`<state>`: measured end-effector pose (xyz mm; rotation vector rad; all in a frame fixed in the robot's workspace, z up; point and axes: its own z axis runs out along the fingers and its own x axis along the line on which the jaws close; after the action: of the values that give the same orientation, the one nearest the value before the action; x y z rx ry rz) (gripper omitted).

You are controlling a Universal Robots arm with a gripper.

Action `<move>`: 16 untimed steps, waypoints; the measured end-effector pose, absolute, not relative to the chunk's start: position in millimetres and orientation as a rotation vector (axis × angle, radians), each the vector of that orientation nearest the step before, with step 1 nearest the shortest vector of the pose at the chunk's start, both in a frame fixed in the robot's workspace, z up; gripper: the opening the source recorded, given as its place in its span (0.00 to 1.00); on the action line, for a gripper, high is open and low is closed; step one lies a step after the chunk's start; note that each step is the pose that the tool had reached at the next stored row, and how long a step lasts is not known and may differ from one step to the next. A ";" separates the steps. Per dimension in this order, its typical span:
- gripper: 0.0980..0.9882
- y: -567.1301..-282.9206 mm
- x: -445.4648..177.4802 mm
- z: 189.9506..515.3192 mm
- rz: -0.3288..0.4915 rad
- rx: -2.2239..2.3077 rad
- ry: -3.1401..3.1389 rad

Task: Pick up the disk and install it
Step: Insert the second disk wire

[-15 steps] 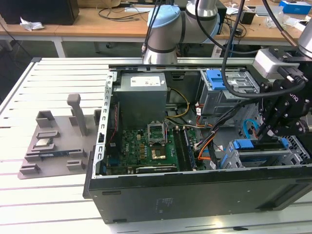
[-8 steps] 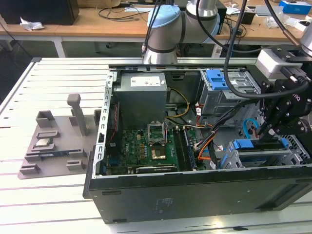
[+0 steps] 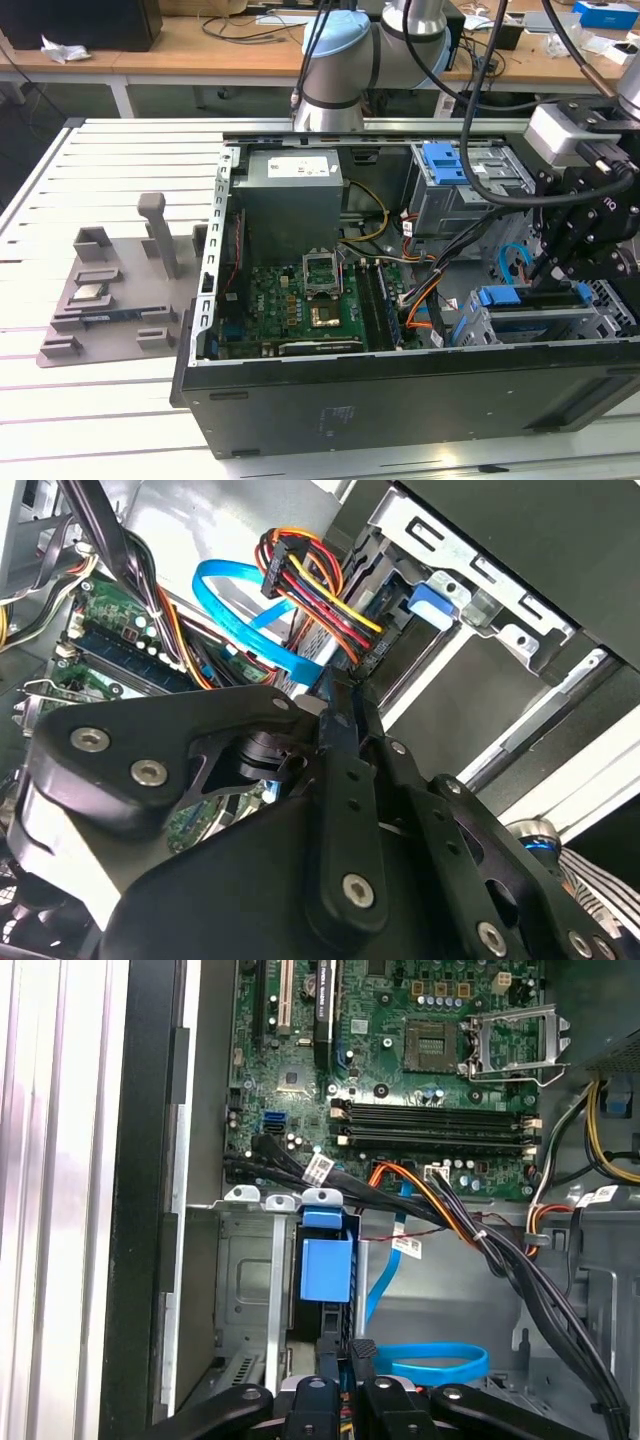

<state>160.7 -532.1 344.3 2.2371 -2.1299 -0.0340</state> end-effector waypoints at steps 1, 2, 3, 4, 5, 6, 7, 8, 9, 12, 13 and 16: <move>0.07 -532.3 160.7 344.4 -0.034 2.237 -2.130; 0.07 -532.4 160.7 344.4 -0.033 2.237 -2.130; 0.07 -532.8 160.7 344.0 -0.034 2.237 -2.130; 0.07 -532.9 160.7 342.4 -0.033 2.237 -2.130; 0.07 -532.9 160.7 341.0 -0.033 2.237 -2.130; 0.07 -532.9 160.7 340.1 -0.033 2.237 -2.130; 0.07 -532.9 160.7 339.8 -0.033 2.237 -2.130; 0.07 -532.9 160.7 339.7 -0.033 2.237 -2.130; 0.07 -533.0 160.7 339.4 -0.034 2.237 -2.130; 0.15 -532.8 160.7 340.2 -0.031 2.236 -2.129; 0.15 -532.7 160.7 345.1 -0.031 2.236 -2.129; 0.14 -530.4 160.6 358.6 -0.030 2.235 -2.128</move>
<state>160.6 -530.4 358.6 2.2348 -2.1284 -0.0299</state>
